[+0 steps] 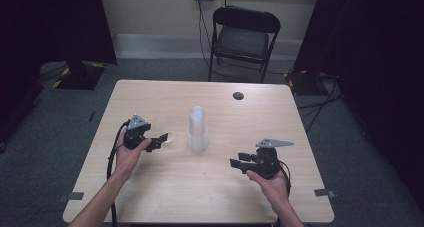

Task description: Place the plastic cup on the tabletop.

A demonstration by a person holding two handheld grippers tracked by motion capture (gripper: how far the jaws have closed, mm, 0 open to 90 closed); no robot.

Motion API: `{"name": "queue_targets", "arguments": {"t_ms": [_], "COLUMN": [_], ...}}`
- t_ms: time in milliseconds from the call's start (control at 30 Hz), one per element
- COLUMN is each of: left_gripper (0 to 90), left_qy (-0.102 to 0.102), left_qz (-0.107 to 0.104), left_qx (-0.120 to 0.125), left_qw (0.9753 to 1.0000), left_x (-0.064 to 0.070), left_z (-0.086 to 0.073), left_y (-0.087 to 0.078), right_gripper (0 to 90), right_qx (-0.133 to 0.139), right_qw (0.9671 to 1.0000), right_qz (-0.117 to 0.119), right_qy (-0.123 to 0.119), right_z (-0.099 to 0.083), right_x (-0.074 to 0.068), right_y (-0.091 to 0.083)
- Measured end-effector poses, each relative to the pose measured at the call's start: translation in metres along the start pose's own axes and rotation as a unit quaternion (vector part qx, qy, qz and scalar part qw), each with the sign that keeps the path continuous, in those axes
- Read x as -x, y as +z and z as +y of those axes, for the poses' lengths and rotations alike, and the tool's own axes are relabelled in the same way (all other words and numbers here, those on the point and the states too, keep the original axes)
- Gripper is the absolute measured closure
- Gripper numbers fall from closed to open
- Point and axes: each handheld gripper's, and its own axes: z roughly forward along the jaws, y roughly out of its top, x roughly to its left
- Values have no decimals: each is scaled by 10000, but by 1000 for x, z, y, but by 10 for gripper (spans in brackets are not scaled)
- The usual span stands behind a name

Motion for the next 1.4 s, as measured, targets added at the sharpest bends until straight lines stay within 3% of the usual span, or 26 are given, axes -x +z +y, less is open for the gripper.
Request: {"name": "queue_targets", "arguments": {"t_ms": [367,433,467,700,800,967,1067,1167,1400], "left_gripper": [163,163,163,162,183,182,172,169,169], "left_qy": [-169,-280,-384,-95,31,34,57,89,-108], "left_qz": [-56,-32,77,-33,-86,-84,119,105,119], "left_qx": [-161,-163,-152,-217,-198,-250,-359,-396,-463], "left_qw": [9997,9995,9991,9997,9998,9996,9993,9991,9988], "left_x": [0,0,2,16,19,21,25,26,31], "left_z": [-3,-3,-2,1,-1,-7,-17,-20,-43], "left_y": [-24,-29,-33,-55,-65,-74,-81,-85,-96], "right_gripper": [424,407,382,296,261,248,251,252,250], "right_qx": [219,230,253,328,342,401,439,449,474], "right_qw": [9985,9983,9980,9968,9963,9953,9948,9942,9929], "right_qz": [-510,-535,-579,-704,-790,-880,-909,-963,-1069], "right_qy": [35,57,77,171,68,82,138,161,225], "right_z": [-2,-2,-2,-2,-5,-11,-17,-19,-28], "right_x": [9,9,10,14,17,20,23,24,29], "right_y": [-6,-6,-7,-12,-19,-26,-32,-36,-41]}}
